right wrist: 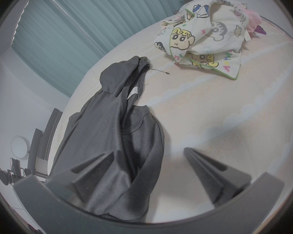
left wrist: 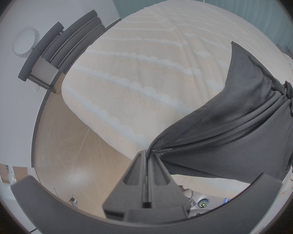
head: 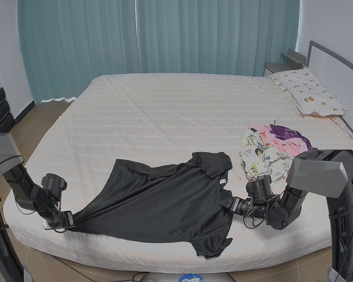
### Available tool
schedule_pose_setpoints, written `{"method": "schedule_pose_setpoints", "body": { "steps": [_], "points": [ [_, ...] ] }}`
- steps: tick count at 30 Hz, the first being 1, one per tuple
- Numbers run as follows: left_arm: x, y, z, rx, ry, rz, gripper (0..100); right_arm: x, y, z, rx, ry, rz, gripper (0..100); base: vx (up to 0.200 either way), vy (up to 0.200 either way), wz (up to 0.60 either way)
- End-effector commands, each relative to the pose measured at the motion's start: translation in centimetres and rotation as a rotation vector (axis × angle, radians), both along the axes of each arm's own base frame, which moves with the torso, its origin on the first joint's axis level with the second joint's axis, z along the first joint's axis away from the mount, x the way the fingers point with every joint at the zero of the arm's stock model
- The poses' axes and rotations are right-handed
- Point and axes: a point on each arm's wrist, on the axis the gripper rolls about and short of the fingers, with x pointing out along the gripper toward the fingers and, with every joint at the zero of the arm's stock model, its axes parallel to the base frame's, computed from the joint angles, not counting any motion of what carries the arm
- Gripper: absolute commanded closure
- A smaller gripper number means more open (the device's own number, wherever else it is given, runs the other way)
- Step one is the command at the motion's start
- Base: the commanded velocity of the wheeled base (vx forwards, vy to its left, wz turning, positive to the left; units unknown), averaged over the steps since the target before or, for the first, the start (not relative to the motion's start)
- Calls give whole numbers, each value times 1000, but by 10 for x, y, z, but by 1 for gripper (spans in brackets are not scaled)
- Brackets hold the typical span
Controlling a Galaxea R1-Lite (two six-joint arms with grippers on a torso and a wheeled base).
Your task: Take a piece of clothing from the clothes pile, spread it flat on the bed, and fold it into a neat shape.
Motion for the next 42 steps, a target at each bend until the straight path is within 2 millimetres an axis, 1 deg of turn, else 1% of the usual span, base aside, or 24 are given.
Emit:
{"method": "schedule_pose_setpoints", "body": {
  "steps": [1, 6, 9, 10, 11, 12, 13, 14, 15, 17, 19, 20, 21, 23, 26, 27, 30, 32, 33, 37, 38, 39, 42],
  "points": [
    [0, 0, -2, 0, 6, 0, 100, 0, 0, -3, -8, 5, -6, 100, 0, 0, 0],
    [-1, 0, -1, 0, 8, -1, 100, -3, -8, 9, -30, -16, -52, 100, 0, 0, 0],
    [-3, -1, 0, 1, 10, -5, 100, -17, -23, 24, -32, -4, -70, 100, 0, 0, 0],
    [-3, -1, 0, 1, 10, -7, 100, -19, -26, 28, -34, -7, -76, 100, 0, 0, 0],
    [-3, -1, 0, 1, 10, -7, 100, -19, -26, 28, -34, -7, -76, 100, 0, 0, 0],
    [-5, -1, 0, 0, 18, -8, 100, -22, -35, 37, -39, -17, -88, 100, 0, 0, 0],
    [-5, -2, -1, 0, 23, -10, 100, -25, -40, 42, -44, -25, -92, 100, 0, 0, 0],
    [-6, -2, -1, 0, 25, -13, 100, -25, -41, 43, -47, -26, -91, 100, 0, 0, 0],
    [-7, -4, -1, -1, 38, -19, 100, -28, -48, 51, -56, -38, -90, 100, 0, 0, 0],
    [-12, -7, 3, -3, 80, -40, 100, -31, -58, 62, -69, -63, -97, 100, 0, 0, 0],
    [-17, -9, 8, -8, 112, -60, 100, -34, -64, 73, -78, -82, -101, 100, 0, 0, 0],
    [-17, -9, 8, -8, 112, -60, 100, -34, -64, 73, -78, -82, -101, 100, 0, 0, 0],
    [-19, -11, 12, -17, 117, -68, 100, -36, -68, 78, -84, -88, -104, 100, 0, 0, 0],
    [-24, -16, 19, -30, 120, -89, 100, -46, -75, 88, -100, -80, -90, 100, 0, 0, 0],
    [-30, -21, 23, -32, 132, -109, 100, -57, -80, 92, -108, -52, -60, 100, 0, 0, 0],
    [-33, -26, 26, -30, 131, -129, 100, -67, -83, 94, -116, -26, -35, 100, 0, 0, 0],
    [-39, -32, 30, -28, 126, -155, 100, -74, -91, 101, -134, -34, -36, 100, 0, 0, 0],
    [-40, -33, 32, -27, 118, -159, 100, -74, -93, 103, -135, -43, -38, 100, 0, 0, 0],
    [-42, -34, 40, -25, 89, -164, 100, -80, -98, 112, -135, -63, -48, 100, 0, 0, 0],
    [-52, -34, 49, -19, 96, -182, 100, -97, -102, 120, -143, -41, -3, 100, 0, 0, 0],
    [-52, -33, 50, -18, 98, -184, 100, -97, -102, 120, -144, -40, -2, 100, 0, 0, 0],
    [-58, -35, 51, -15, 125, -208, 100, -101, -105, 124, -144, -40, -2, 100, 0, 0, 0],
    [-66, -41, 52, -12, 181, -253, 100, -103, -109, 134, -144, -55, -17, 100, 0, 0, 0]
  ]
}}
